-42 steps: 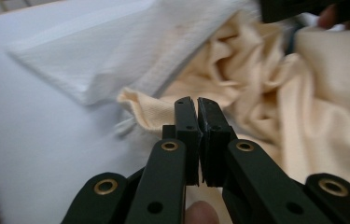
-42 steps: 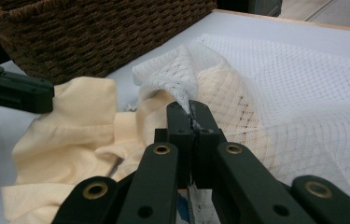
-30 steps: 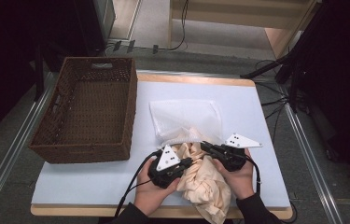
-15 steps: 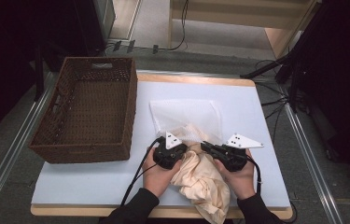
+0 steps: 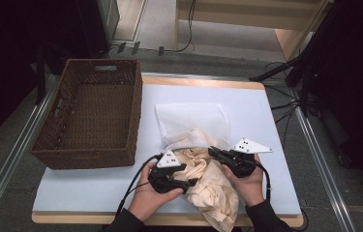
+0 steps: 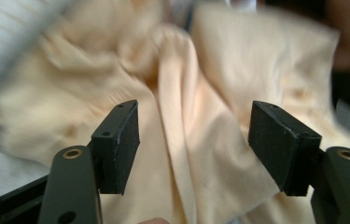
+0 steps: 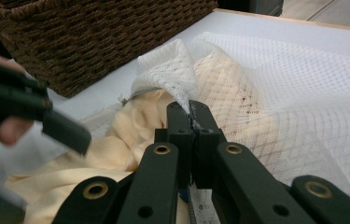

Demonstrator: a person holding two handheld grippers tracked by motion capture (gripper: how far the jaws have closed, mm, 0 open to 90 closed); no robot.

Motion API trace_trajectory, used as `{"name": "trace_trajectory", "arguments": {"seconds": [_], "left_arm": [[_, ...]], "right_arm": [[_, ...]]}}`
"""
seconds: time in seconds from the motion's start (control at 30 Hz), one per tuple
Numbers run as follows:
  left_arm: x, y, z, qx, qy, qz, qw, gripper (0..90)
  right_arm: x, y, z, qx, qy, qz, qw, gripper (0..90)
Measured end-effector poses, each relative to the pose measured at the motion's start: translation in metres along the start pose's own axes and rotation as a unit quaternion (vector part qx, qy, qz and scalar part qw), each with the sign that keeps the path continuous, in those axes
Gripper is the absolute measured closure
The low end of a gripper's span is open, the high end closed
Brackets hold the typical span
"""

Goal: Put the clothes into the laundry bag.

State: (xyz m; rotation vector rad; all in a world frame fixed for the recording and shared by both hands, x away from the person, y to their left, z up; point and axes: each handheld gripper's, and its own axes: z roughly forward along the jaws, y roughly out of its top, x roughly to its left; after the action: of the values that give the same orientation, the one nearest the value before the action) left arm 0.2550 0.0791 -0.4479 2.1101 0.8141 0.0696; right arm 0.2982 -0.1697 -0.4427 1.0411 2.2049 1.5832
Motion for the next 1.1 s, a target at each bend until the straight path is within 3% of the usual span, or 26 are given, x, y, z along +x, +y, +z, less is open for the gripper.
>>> {"name": "trace_trajectory", "arguments": {"seconds": [0.03, 0.1, 0.13, 0.17, 0.23, 0.33, 0.43, 0.5, 0.53, 0.63, 0.7, 0.77, 0.87, 0.97, 1.03, 1.1], "left_arm": [[-0.001, -0.002, 0.006, 0.016, 0.005, 0.006, 0.9998, 34.1], [-0.001, -0.004, 0.018, 0.042, 0.012, -0.008, 0.9990, 37.0], [-0.001, -0.004, 0.022, 0.056, 0.014, -0.007, 0.9983, 45.8], [-0.002, -0.002, 0.024, 0.053, 0.014, -0.010, 0.9984, 54.2], [-0.003, 0.006, 0.024, 0.055, 0.010, -0.010, 0.9984, 79.9], [-0.003, 0.024, 0.019, 0.011, 0.025, -0.007, 0.9996, 83.5], [0.005, 0.041, 0.011, -0.044, 0.048, -0.023, 0.9976, 83.7], [0.011, 0.049, 0.013, -0.063, 0.074, -0.024, 0.9950, 83.7], [0.013, 0.049, 0.019, -0.057, 0.106, -0.014, 0.9927, 83.6], [0.019, 0.041, 0.043, -0.012, 0.119, -0.014, 0.9927, 83.3], [0.024, 0.036, 0.051, -0.016, 0.110, -0.031, 0.9934, 82.8], [0.022, 0.037, 0.047, -0.023, 0.107, -0.033, 0.9935, 80.2], [0.013, 0.039, 0.030, -0.033, 0.110, -0.011, 0.9933, 63.9], [0.009, 0.038, 0.006, -0.064, 0.079, -0.020, 0.9946, 53.1], [0.004, 0.037, -0.004, -0.071, 0.056, -0.017, 0.9958, 48.4], [-0.005, 0.034, -0.001, -0.044, 0.034, -0.001, 0.9984, 40.6]], "right_arm": [[0.001, 0.000, 0.000, 0.001, 0.000, -0.001, 1.0000, 89.3], [0.003, 0.000, 0.001, 0.002, 0.001, -0.002, 1.0000, 89.4], [0.004, 0.000, 0.002, 0.002, 0.001, -0.003, 1.0000, 89.4], [0.005, 0.000, 0.002, 0.004, 0.003, -0.003, 1.0000, 89.4], [0.006, 0.000, 0.002, 0.004, 0.004, -0.005, 1.0000, 89.4], [0.007, 0.002, 0.000, 0.001, 0.008, -0.007, 0.9999, 89.4], [0.009, 0.004, -0.003, -0.005, 0.009, -0.009, 0.9999, 89.4], [0.011, 0.006, -0.006, -0.015, 0.010, -0.011, 0.9998, 89.4], [0.012, 0.008, -0.008, -0.019, 0.010, -0.014, 0.9997, 89.4], [0.014, 0.011, -0.010, -0.023, 0.016, -0.016, 0.9995, 89.4], [0.013, 0.010, -0.010, -0.021, 0.016, -0.017, 0.9995, 89.4], [0.011, 0.008, -0.009, -0.018, 0.013, -0.013, 0.9997, 89.4], [0.007, 0.006, -0.008, -0.010, 0.006, -0.010, 0.9999, 89.4], [0.004, 0.005, -0.008, -0.010, 0.002, -0.006, 0.9999, 89.4], [0.002, 0.004, -0.007, -0.010, 0.002, -0.004, 0.9999, 89.4], [0.003, 0.004, -0.005, -0.006, 0.001, -0.003, 1.0000, 89.4]]}}
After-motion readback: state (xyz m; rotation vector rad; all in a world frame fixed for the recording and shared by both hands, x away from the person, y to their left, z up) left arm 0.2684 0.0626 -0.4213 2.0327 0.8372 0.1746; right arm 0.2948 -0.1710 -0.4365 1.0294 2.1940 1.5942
